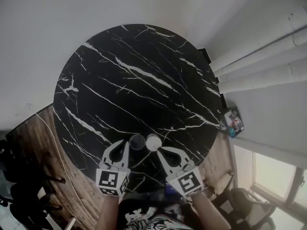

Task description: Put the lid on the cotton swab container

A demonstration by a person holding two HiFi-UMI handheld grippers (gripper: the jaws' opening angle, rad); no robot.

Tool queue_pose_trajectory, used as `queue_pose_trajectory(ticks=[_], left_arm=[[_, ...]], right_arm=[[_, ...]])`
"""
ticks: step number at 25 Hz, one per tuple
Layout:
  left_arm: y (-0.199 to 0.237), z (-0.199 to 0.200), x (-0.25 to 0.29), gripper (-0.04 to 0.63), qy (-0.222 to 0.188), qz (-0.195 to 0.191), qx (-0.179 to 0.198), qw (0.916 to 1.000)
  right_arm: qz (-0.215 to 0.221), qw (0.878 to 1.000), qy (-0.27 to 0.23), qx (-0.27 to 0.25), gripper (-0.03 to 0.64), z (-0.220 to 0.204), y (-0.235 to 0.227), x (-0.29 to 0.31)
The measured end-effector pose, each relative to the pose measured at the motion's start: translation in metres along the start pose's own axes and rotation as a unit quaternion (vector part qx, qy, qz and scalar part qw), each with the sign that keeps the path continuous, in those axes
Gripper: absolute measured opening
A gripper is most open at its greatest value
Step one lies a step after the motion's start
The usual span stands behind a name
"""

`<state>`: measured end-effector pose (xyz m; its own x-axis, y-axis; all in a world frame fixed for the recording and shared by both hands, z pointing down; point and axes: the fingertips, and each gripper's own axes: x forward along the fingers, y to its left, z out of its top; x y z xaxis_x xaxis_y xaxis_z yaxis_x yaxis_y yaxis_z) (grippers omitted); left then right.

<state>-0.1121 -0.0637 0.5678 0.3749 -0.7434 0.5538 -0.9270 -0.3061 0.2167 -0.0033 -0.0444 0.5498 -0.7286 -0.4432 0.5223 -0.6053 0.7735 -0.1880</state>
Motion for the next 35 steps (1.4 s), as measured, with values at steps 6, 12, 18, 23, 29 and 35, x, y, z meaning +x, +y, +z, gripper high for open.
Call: queue_pose_trajectory(ticks=[6,12,18,23,29,35], left_arm=[[-0.005,0.012,-0.004,0.014,-0.02,-0.015,0.004,0.9997],[-0.018,0.027,-0.006,0.014,-0.038,-0.03,0.009,0.9988],[-0.035,0.038,-0.005,0.014,-0.051,-0.046,0.017,0.9975],[-0.043,0.045,-0.006,0.014,-0.06,-0.051,0.011,0.9968],[-0.056,0.049,-0.001,0.012,-0.063,-0.064,0.016,0.9959],[-0.063,0.045,0.004,0.014,-0.052,-0.07,0.026,0.9959]], right_arm=[[0.008,0.999,0.018,-0.036,0.017,-0.002,0.001,0.001],[0.001,0.999,0.011,-0.036,0.017,-0.001,0.002,0.002],[0.004,0.999,-0.032,-0.035,0.018,0.012,0.003,-0.009],[-0.01,0.999,-0.035,-0.009,0.018,0.012,-0.006,-0.016],[-0.025,0.999,-0.038,-0.001,0.018,0.01,-0.016,-0.026],[-0.036,0.999,-0.04,0.009,0.018,0.009,-0.025,-0.03]])
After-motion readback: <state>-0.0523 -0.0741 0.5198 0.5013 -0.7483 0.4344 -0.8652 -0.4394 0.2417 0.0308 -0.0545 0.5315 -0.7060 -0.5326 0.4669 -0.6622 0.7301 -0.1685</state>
